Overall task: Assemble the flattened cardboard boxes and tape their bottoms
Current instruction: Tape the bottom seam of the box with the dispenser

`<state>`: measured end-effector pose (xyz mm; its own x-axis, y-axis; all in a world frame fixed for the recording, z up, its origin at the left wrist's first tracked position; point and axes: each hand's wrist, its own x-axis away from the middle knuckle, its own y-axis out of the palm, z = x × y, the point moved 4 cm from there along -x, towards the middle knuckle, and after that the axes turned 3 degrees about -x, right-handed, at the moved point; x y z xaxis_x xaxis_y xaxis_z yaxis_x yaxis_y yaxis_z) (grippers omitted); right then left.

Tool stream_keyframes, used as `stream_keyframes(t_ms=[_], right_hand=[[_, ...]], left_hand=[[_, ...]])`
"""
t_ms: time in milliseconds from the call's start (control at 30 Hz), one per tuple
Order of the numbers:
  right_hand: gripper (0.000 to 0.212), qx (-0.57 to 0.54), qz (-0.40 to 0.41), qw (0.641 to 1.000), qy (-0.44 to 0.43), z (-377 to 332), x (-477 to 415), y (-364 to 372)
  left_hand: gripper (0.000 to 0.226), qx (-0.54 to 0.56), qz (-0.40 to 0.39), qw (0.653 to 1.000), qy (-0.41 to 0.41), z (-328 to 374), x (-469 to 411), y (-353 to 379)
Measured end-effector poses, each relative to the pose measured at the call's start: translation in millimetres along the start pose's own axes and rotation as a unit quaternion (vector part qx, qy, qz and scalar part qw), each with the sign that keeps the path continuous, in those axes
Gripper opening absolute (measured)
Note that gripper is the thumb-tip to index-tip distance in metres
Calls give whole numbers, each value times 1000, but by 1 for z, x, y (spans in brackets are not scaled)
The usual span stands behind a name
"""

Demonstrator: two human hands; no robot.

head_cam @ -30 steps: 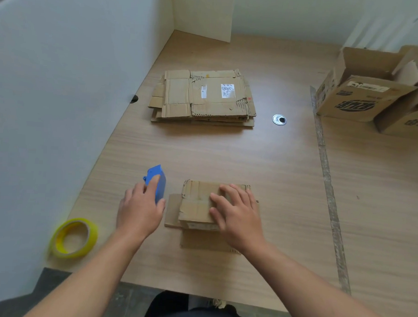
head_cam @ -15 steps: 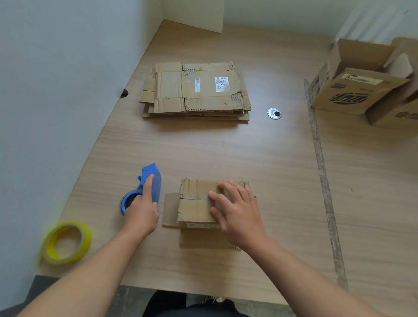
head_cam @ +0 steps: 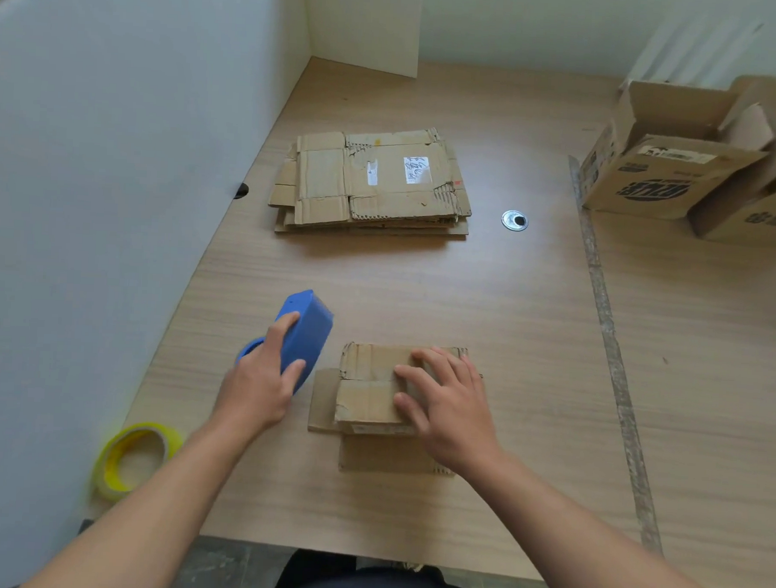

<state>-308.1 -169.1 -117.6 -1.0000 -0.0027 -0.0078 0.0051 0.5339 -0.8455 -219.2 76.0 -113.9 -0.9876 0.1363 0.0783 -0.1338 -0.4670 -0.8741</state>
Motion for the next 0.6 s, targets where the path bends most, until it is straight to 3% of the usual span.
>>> stream_keyframes(t_ms=[233,367,600], right_hand=[[36,-101,6,995,18,4,-4,-7],[45,-190,13,981,42,6,-5,-15],[48,-267,-1,962,54,7,-2,-25]], left_hand=[[69,-96,20,973,211,43,20,-37],[52,-128,7,920,371,57,38,-27],[46,-160,-11,869,468,64,40,-15]])
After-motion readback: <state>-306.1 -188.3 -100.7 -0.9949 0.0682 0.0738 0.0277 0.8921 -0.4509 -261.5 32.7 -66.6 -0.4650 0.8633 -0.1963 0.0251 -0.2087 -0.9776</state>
